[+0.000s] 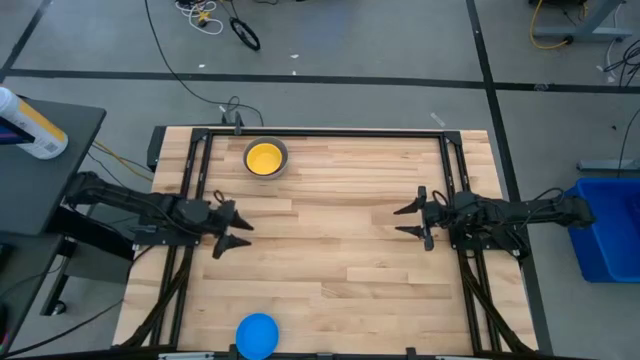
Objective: Nest bowls inside each other
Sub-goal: Stack the light blue bowl in the yellow bowl
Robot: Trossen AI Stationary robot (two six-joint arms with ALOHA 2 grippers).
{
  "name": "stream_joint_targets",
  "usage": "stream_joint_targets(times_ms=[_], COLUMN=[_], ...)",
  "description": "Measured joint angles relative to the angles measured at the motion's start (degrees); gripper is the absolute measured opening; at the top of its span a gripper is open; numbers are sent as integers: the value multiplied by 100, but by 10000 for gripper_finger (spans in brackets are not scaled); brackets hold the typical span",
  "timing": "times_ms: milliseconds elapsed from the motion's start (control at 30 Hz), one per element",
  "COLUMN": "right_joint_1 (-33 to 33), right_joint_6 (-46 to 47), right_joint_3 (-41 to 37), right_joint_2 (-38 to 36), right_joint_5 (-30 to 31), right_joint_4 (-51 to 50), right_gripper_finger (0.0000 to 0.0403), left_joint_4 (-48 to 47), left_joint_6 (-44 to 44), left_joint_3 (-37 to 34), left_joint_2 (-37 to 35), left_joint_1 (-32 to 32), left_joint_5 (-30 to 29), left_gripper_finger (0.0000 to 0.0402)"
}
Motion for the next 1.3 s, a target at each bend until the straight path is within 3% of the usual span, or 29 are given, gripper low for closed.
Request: stream_joint_targets(times_ms=[200,433,567,733,967,1133,1300], right_joint_1=[-2,-2,-2,-2,-2,-2,-2], right_joint_6=[33,104,222,270,416,570,723], right_joint_3=[0,0,0,0,0,0,0], right_joint_2=[208,397,464,541,566,566,566], right_joint_5=[7,9,8,7,5,3,0], right_joint_4=[2,2,5,7,7,7,7], right_gripper_finger=[212,201,196,192,197,205,213], left_joint_4=[-278,-153,434,477,358,491,1195], left_joint_6=[-814,-1741,-2093,-2303,-2559,-2668,-3002], left_joint_3=[20,272,683,1645,2868,3305,3332], left_joint_2=[126,813,1644,3155,5164,5909,6296], left_joint_1=[-440,-1340,-2046,-2853,-3369,-3511,-3666], left_joint_5=[429,242,-46,-575,-830,-1013,-1042], left_gripper_finger=[261,261,261,260,260,260,260])
